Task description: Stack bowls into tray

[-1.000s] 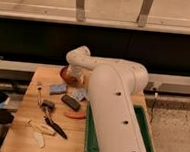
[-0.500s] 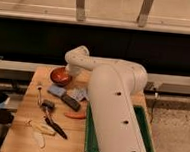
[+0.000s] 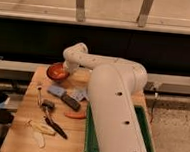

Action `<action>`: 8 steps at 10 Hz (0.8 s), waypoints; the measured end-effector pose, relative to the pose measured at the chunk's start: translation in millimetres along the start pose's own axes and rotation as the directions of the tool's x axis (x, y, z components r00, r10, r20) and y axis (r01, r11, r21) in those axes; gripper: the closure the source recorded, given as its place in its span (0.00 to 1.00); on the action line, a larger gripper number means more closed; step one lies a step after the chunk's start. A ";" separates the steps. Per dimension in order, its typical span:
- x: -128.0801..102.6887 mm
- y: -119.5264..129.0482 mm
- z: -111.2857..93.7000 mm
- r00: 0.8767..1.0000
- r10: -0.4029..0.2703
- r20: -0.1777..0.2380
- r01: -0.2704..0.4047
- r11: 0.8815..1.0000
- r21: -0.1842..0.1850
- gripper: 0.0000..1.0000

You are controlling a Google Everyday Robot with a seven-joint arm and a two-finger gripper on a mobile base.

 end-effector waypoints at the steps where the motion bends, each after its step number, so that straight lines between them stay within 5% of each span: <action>1: -6.5 7.0 -15.3 1.000 -0.014 -0.010 0.014 1.000 -0.002 1.00; 5: -21.6 29.9 -93.5 0.995 -0.089 -0.053 0.092 0.995 0.049 1.00; 8: -19.5 16.2 -171.9 0.993 -0.097 -0.071 0.105 0.986 0.132 1.00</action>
